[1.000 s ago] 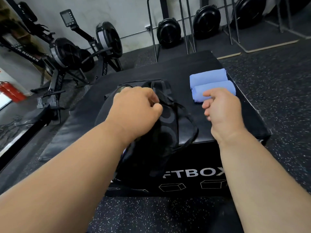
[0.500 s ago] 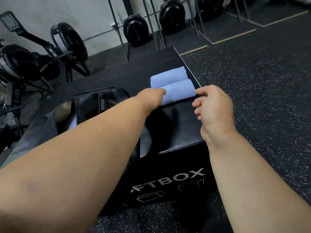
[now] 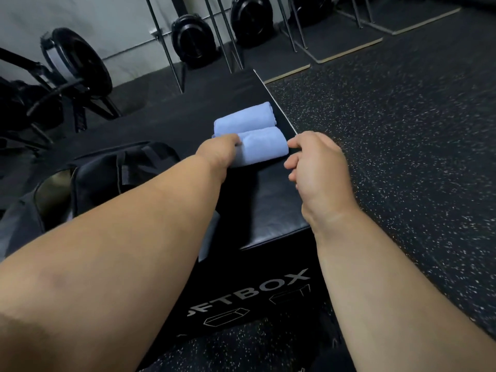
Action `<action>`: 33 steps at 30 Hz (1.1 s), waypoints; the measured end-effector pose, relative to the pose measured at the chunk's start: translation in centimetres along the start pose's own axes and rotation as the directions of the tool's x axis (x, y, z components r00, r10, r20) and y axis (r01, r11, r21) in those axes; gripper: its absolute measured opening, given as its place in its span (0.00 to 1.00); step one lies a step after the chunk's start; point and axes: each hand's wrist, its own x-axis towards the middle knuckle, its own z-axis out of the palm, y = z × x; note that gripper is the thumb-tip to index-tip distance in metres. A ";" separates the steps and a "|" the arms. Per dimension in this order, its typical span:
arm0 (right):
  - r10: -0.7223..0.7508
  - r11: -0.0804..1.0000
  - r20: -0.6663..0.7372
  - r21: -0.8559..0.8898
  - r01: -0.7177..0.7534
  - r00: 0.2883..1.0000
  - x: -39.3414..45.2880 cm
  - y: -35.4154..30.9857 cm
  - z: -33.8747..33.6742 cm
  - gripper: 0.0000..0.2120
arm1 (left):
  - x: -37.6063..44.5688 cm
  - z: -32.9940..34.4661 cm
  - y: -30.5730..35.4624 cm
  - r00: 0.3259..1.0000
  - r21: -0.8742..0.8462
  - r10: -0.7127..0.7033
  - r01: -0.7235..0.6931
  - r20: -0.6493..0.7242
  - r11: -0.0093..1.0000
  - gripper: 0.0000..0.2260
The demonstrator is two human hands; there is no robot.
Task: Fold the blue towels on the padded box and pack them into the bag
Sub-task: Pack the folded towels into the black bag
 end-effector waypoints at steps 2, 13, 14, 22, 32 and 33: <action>-0.013 1.000 0.032 -0.028 0.014 0.999 -0.3 0.1 0.4 0.12 | -0.6 -0.7 0.5 0.997 -0.180 -0.069 0.065 -0.019 0.982 0.16; -0.319 0.854 0.229 -0.351 0.384 0.919 -4.8 -0.1 3.4 0.20 | -10.9 -11.5 0.6 0.944 -0.014 0.315 -0.315 0.095 0.949 0.12; -0.331 0.840 0.269 -0.352 0.413 0.904 -5.6 -0.2 3.6 0.22 | -11.9 -13.2 0.3 0.937 0.029 0.339 -0.342 0.085 0.939 0.19; -0.120 0.954 0.796 -0.072 0.290 0.593 -12.5 -1.0 6.6 0.20 | -17.8 -24.3 -3.0 0.889 -0.079 0.372 -0.365 0.265 0.928 0.30; -0.144 0.968 0.790 -0.013 0.251 0.596 -19.7 -0.4 11.3 0.19 | -20.8 -30.4 -7.9 0.975 -0.452 0.204 -0.144 0.088 0.880 0.20; -0.136 0.973 0.782 -0.010 0.231 0.608 -20.4 -0.2 11.9 0.19 | -21.2 -30.4 -8.8 0.978 -0.467 0.176 -0.106 0.108 0.878 0.17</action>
